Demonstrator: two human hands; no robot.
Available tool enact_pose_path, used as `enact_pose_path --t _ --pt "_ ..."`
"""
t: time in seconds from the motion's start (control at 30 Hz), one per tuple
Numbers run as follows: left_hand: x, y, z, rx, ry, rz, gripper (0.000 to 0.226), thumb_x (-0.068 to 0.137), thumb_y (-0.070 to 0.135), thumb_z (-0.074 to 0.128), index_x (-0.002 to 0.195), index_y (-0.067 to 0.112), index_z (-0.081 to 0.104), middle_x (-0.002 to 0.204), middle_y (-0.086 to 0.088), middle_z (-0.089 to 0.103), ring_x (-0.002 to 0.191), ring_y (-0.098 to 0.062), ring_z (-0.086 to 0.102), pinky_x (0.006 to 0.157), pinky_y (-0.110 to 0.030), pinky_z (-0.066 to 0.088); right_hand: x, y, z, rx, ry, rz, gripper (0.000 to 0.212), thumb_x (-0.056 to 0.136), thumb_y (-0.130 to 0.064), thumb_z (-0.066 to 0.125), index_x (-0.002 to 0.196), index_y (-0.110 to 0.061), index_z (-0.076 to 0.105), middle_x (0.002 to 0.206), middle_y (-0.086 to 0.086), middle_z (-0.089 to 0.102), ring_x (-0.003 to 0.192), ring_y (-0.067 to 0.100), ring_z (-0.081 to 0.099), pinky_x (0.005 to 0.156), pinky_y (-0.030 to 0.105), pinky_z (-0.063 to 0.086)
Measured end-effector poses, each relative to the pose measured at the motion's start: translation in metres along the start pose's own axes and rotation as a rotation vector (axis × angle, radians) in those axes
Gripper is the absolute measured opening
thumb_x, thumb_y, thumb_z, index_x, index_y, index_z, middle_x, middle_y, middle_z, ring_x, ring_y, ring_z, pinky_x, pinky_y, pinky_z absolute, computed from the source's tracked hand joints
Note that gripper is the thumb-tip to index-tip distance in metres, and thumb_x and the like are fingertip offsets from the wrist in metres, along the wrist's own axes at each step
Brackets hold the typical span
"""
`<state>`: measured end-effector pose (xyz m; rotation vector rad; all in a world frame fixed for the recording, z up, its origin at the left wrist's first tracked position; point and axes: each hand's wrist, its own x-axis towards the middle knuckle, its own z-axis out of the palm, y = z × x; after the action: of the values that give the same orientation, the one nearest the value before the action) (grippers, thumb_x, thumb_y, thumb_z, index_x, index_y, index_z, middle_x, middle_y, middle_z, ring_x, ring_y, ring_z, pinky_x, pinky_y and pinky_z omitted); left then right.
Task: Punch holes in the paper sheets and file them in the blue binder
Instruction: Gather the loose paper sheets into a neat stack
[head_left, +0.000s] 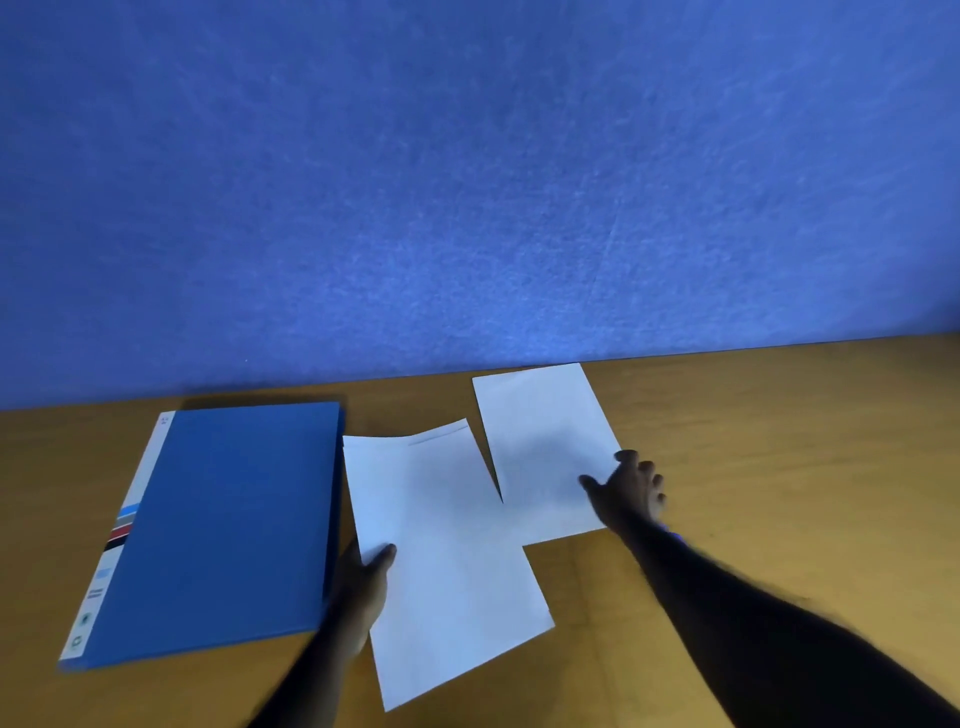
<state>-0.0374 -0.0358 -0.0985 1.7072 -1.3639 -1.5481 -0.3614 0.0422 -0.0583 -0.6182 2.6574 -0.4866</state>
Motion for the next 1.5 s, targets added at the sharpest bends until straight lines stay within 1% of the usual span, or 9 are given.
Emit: enact_pose_path --t 0.17,0.37,0.53,0.83,0.97,1.17,1.3,1.37,1.5 --pt "0.0 -0.004 -0.002 -0.005 0.018 -0.013 0.039 0.093 0.022 0.061 0.131 0.012 0.055 0.121 -0.004 0.063 0.105 -0.02 0.057 0.089 -0.033 0.044 0.016 0.008 -0.003 -0.161 -0.1 0.069 0.102 0.065 -0.055 0.082 0.141 -0.01 0.031 0.142 0.02 0.038 0.132 0.04 0.036 0.105 0.051 0.035" --pt "-0.003 -0.011 -0.002 0.017 0.061 -0.017 0.036 0.091 0.027 0.063 0.124 0.012 0.059 0.115 -0.002 0.065 0.102 -0.021 0.06 0.086 -0.034 0.048 0.029 0.008 0.004 -0.109 -0.173 0.125 0.098 0.062 -0.052 0.084 0.137 -0.01 0.037 0.139 0.017 0.05 0.132 0.04 0.039 0.109 0.055 0.031" --pt "-0.009 -0.011 -0.003 0.043 0.078 0.055 0.032 0.091 0.026 0.064 0.121 0.016 0.061 0.104 0.005 0.064 0.092 -0.013 0.059 0.077 -0.027 0.045 0.036 0.003 0.002 0.073 -0.229 0.109 0.071 0.066 -0.043 0.084 0.121 -0.006 0.059 0.113 0.012 0.065 0.102 0.031 0.061 0.086 0.043 0.054" --pt "-0.014 -0.01 0.0 0.064 0.088 0.071 0.041 0.091 0.024 0.063 0.129 0.011 0.054 0.119 -0.005 0.062 0.109 -0.024 0.058 0.085 -0.032 0.047 0.018 -0.012 -0.048 0.426 -0.046 -0.134 0.007 0.082 -0.017 0.068 0.088 -0.015 0.065 0.085 0.007 0.068 0.072 0.024 0.061 0.051 0.026 0.04" --pt "-0.012 -0.007 -0.002 0.09 0.062 0.024 0.041 0.093 0.022 0.06 0.13 0.008 0.052 0.122 -0.009 0.061 0.112 -0.03 0.058 0.093 -0.04 0.049 0.001 -0.013 -0.071 0.601 -0.06 -0.128 0.016 0.083 -0.013 0.072 0.098 -0.016 0.068 0.081 -0.003 0.066 0.068 0.012 0.059 0.054 0.024 0.043" --pt "-0.016 0.004 -0.004 0.014 0.026 0.008 0.019 0.095 0.016 0.053 0.114 0.016 0.058 0.103 0.003 0.064 0.108 -0.03 0.06 0.076 -0.028 0.045 -0.042 0.002 -0.053 0.704 -0.235 -0.08 0.014 0.082 -0.007 0.074 0.095 -0.007 0.069 0.083 0.006 0.07 0.069 0.018 0.062 0.059 0.027 0.05" --pt "-0.022 0.015 -0.005 -0.095 0.01 -0.003 0.05 0.098 0.045 0.044 0.139 0.015 0.046 0.128 0.002 0.055 0.123 -0.025 0.052 0.101 -0.038 0.044 -0.074 0.005 -0.017 0.659 -0.335 -0.074 0.008 0.083 -0.007 0.074 0.088 -0.009 0.067 0.076 0.003 0.066 0.065 0.015 0.057 0.051 0.021 0.045" --pt "-0.023 0.016 -0.005 -0.105 -0.014 0.019 0.051 0.095 0.05 0.047 0.137 0.02 0.049 0.124 0.005 0.058 0.118 -0.023 0.055 0.096 -0.037 0.047 -0.086 0.005 0.001 0.624 -0.402 -0.077 0.009 0.083 -0.007 0.073 0.09 -0.007 0.067 0.082 0.006 0.068 0.067 0.015 0.059 0.054 0.023 0.047" --pt "-0.023 0.011 -0.002 -0.044 0.023 0.034 0.042 0.092 0.027 0.063 0.131 0.015 0.054 0.12 -0.003 0.063 0.102 -0.018 0.056 0.085 -0.03 0.045 -0.105 0.001 0.031 0.522 -0.486 -0.065 0.021 0.082 -0.011 0.072 0.102 -0.007 0.067 0.096 0.008 0.071 0.078 0.017 0.064 0.066 0.031 0.052"
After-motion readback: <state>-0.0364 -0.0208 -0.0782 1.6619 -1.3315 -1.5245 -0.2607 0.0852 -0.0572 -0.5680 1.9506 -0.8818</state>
